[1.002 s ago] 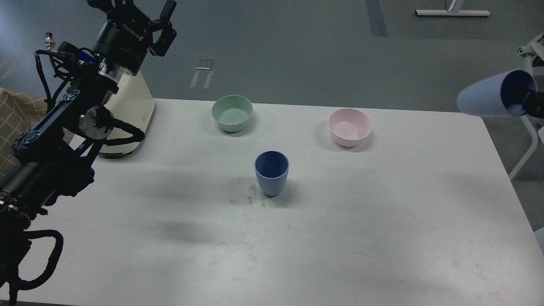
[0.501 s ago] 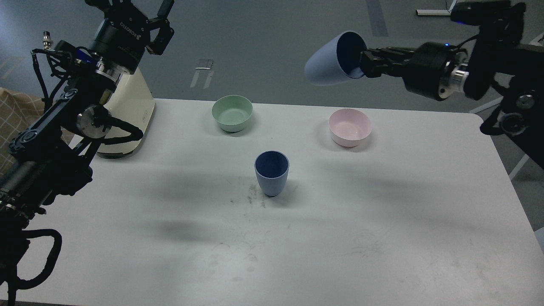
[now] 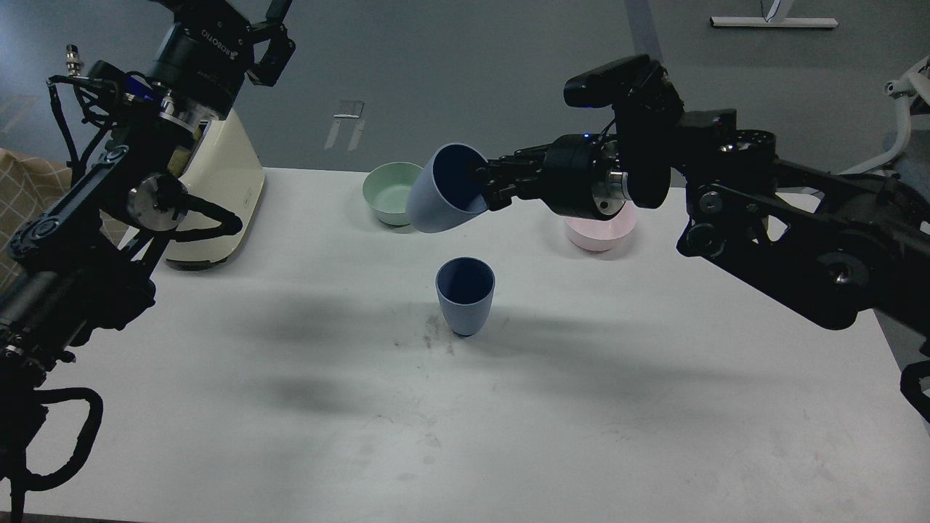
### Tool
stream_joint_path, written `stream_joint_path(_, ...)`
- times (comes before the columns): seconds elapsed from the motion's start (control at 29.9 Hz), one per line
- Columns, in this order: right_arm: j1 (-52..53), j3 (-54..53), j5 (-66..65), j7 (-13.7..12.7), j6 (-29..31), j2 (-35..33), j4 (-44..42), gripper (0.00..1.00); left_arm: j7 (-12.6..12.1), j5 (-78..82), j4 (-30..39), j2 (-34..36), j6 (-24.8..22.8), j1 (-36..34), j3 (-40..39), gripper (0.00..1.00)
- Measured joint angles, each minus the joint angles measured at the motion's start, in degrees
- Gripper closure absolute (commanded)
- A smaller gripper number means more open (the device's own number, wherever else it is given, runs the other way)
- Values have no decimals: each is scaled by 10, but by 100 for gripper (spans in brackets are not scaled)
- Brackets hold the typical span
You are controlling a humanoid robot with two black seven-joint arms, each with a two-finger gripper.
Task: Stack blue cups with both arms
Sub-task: 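Tilt and lower the held cup into the center blue cup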
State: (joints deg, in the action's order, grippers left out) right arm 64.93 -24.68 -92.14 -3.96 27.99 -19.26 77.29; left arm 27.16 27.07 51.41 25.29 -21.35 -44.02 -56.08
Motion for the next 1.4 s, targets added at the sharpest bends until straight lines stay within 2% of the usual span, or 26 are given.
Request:
stream_joint_path(1.0, -68, 10, -7, -9, 0, -5, 0, 100, 0, -1, 0, -3, 0, 1, -1, 2)
stream_joint_path(1.1, -68, 10, -7, -10, 0, -5, -1, 96, 0, -1, 0, -2, 0, 1, -1, 2)
stream_joint_path(1.24, -69, 10, -8, -10, 0, -4, -4, 85, 0, -1, 0, -2, 0, 1, -1, 2)
stream_joint_path(1.4, -71, 10, -8, -10, 0, -2, -4, 81, 0, -1, 0, -2, 0, 1, -1, 2)
